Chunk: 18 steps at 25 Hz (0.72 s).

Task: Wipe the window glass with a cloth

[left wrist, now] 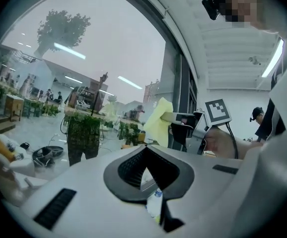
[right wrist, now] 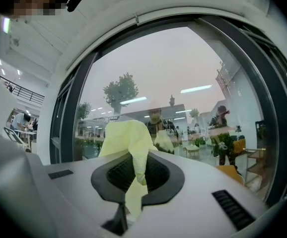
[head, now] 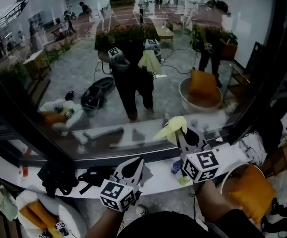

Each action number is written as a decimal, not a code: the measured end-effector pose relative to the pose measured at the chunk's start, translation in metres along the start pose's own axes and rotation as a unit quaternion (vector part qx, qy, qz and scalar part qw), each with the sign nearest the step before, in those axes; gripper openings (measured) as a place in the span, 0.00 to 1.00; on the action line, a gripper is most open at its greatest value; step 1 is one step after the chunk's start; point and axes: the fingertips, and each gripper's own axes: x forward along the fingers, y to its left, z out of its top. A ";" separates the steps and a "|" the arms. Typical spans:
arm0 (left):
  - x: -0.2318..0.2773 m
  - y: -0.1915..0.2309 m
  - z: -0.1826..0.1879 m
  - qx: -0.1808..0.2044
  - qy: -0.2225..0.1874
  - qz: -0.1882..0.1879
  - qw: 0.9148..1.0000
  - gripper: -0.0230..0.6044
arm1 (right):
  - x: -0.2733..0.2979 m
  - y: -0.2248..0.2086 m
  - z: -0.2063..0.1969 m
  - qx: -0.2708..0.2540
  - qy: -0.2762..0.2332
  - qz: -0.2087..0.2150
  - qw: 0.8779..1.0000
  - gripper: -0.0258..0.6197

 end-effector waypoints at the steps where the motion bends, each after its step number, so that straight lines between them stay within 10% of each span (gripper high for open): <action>1: 0.005 -0.011 -0.003 -0.001 0.002 -0.002 1.000 0.03 | -0.012 -0.007 -0.003 -0.001 0.003 -0.002 1.000 0.10; 18: 0.039 -0.163 -0.054 -0.019 0.022 -0.013 0.999 0.03 | -0.174 -0.070 -0.057 0.012 0.044 0.003 0.999 0.10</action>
